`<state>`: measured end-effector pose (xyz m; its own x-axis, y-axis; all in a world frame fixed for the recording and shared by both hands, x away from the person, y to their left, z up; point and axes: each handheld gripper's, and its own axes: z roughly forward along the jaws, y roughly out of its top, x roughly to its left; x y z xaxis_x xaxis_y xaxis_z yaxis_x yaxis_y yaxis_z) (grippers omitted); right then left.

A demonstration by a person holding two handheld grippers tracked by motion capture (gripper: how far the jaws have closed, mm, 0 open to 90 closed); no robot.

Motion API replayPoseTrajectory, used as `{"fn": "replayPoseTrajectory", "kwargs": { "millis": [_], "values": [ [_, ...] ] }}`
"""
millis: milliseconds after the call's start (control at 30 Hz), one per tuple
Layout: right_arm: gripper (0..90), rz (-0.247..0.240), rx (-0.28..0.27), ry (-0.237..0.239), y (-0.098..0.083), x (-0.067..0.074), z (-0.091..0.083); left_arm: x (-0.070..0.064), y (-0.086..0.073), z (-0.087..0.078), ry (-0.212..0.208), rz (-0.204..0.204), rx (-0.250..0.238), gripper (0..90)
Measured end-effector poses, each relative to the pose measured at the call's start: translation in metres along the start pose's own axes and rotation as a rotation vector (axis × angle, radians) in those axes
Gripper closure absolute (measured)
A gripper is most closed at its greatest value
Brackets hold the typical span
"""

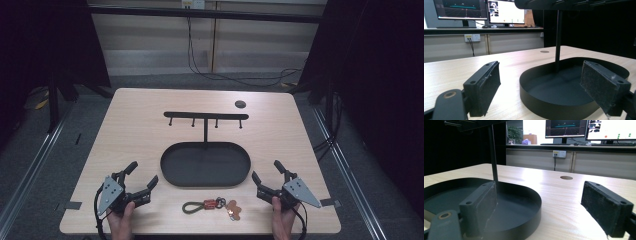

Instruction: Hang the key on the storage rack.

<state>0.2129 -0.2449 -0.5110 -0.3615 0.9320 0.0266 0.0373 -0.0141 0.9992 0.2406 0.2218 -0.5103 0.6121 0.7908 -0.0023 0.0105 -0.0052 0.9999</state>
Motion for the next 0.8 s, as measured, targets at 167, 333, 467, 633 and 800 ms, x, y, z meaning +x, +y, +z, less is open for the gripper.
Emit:
{"fn": "replayPoseTrajectory", "kwargs": {
  "millis": [167, 333, 467, 633, 800],
  "values": [
    [12.3, -0.002, 0.010, 0.002, 0.0004, 0.0000, 0.0010, 0.0001, 0.0000, 0.0000, 0.000, -0.001, -0.001, 15.9],
    [12.5, 0.017, 0.006, 0.000, 0.0004, -0.0020, 0.0005, 0.0002, 0.0000, 0.0000, -0.002, 0.000, -0.001, 15.9],
    [12.7, 0.024, 0.029, 0.013, 0.0012, -0.0030, 0.0002, 0.0002, 0.0001, 0.0001, -0.002, 0.000, 0.000, 15.9],
    [13.0, 0.024, 0.111, 0.030, 0.0038, -0.0017, 0.0038, 0.0003, 0.0001, 0.0000, -0.003, 0.000, 0.001, 15.9],
    [16.8, 0.051, 0.163, 0.078, 0.0081, 0.0031, 0.0058, 0.0003, 0.0001, 0.0001, -0.003, 0.000, 0.001, 15.9]
  ]
}}
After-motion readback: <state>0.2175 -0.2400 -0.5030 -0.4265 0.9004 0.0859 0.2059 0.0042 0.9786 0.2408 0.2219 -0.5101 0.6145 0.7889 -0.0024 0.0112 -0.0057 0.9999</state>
